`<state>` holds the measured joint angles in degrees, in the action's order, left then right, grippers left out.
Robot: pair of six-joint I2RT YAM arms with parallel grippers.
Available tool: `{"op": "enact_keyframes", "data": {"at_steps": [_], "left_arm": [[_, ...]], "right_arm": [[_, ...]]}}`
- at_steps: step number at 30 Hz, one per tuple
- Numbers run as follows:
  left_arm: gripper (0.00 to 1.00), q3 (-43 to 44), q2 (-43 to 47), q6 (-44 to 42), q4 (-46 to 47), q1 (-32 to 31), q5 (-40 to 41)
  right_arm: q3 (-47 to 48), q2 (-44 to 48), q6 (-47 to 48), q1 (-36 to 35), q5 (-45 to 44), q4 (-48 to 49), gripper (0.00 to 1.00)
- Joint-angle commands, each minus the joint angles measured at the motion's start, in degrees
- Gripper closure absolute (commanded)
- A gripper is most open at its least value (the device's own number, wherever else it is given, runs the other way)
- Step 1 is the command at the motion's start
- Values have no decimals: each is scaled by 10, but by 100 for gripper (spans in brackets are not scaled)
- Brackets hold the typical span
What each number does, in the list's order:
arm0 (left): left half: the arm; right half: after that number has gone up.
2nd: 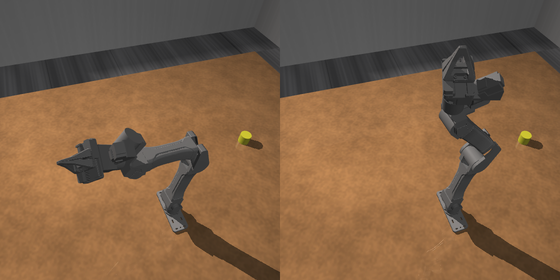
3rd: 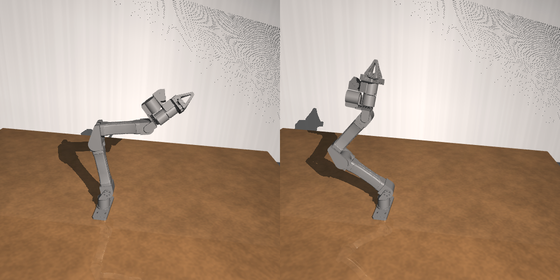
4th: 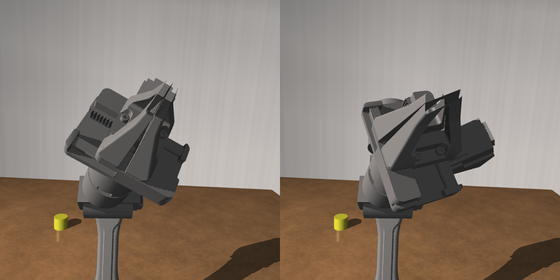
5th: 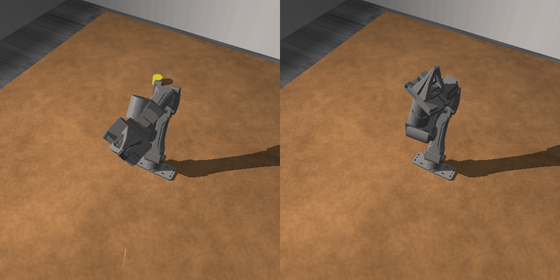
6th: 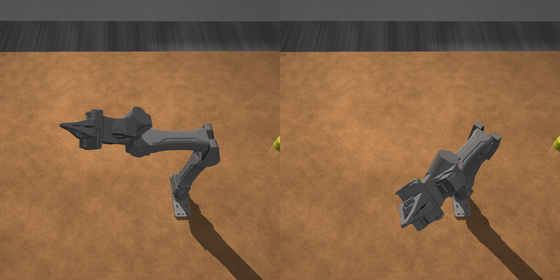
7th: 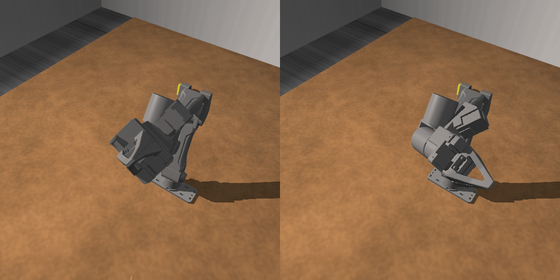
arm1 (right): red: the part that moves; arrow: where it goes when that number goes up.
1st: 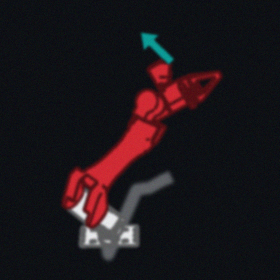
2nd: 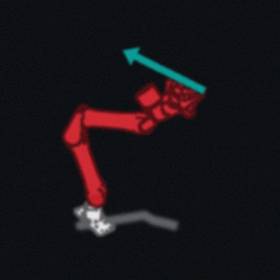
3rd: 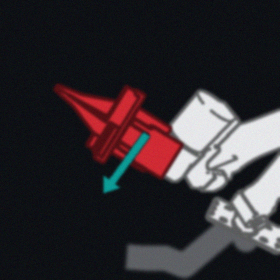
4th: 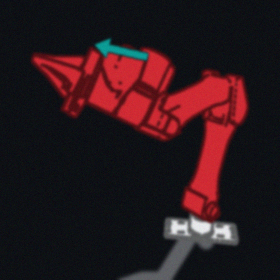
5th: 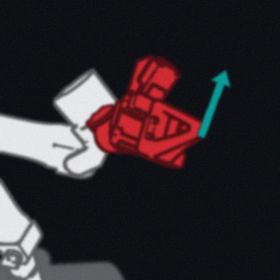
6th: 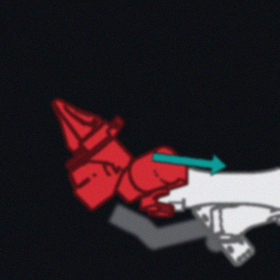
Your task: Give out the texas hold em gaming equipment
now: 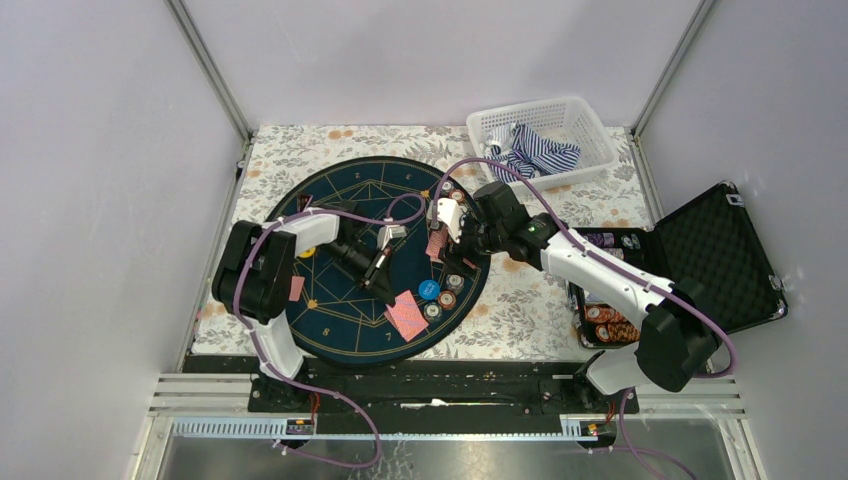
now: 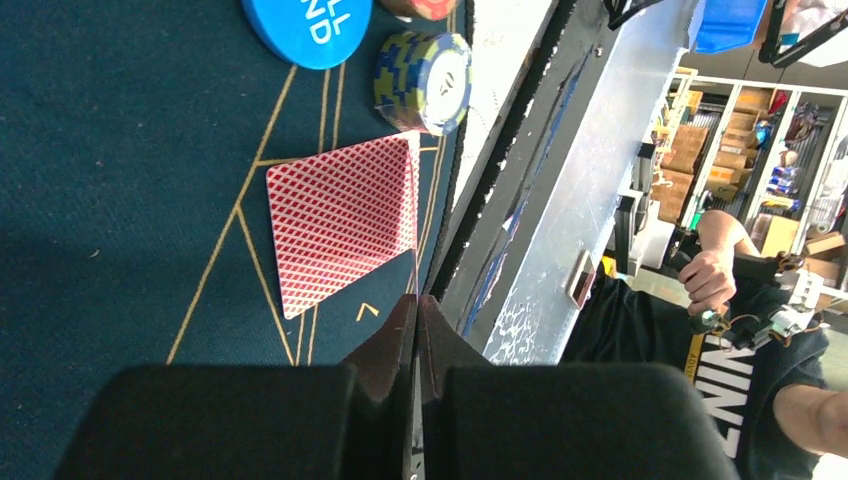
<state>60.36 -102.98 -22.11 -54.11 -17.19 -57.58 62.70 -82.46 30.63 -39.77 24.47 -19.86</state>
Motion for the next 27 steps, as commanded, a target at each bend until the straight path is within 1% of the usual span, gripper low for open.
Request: {"op": "enact_keyframes", "data": {"at_steps": [1,5,7,10,15,17,20,22,24,26,27], "left_arm": [[96,8,-13,20,19,2,18],[85,8,-11,32,29,1,37],[77,8,-7,38,33,1,45],[71,4,8,48,43,2,65],[55,-13,77,78,74,25,110],[50,-18,108,89,86,39,127],[46,-18,164,111,111,57,139],[40,-13,201,140,136,71,120],[39,-6,229,183,163,73,88],[39,-5,246,248,207,73,45],[38,-10,254,296,250,72,25]], "right_arm": [[8,14,4,-5,-7,26,100],[8,14,4,-5,-6,26,100],[8,13,5,-5,-6,27,100],[8,13,5,-5,-5,27,100],[8,15,4,-5,-5,24,100],[8,14,4,-5,-5,25,100],[12,11,3,-5,1,24,100],[15,11,3,-5,3,22,100],[17,12,1,-5,7,24,100],[19,11,-1,-5,13,24,100],[20,11,-3,-5,16,23,100]]}}
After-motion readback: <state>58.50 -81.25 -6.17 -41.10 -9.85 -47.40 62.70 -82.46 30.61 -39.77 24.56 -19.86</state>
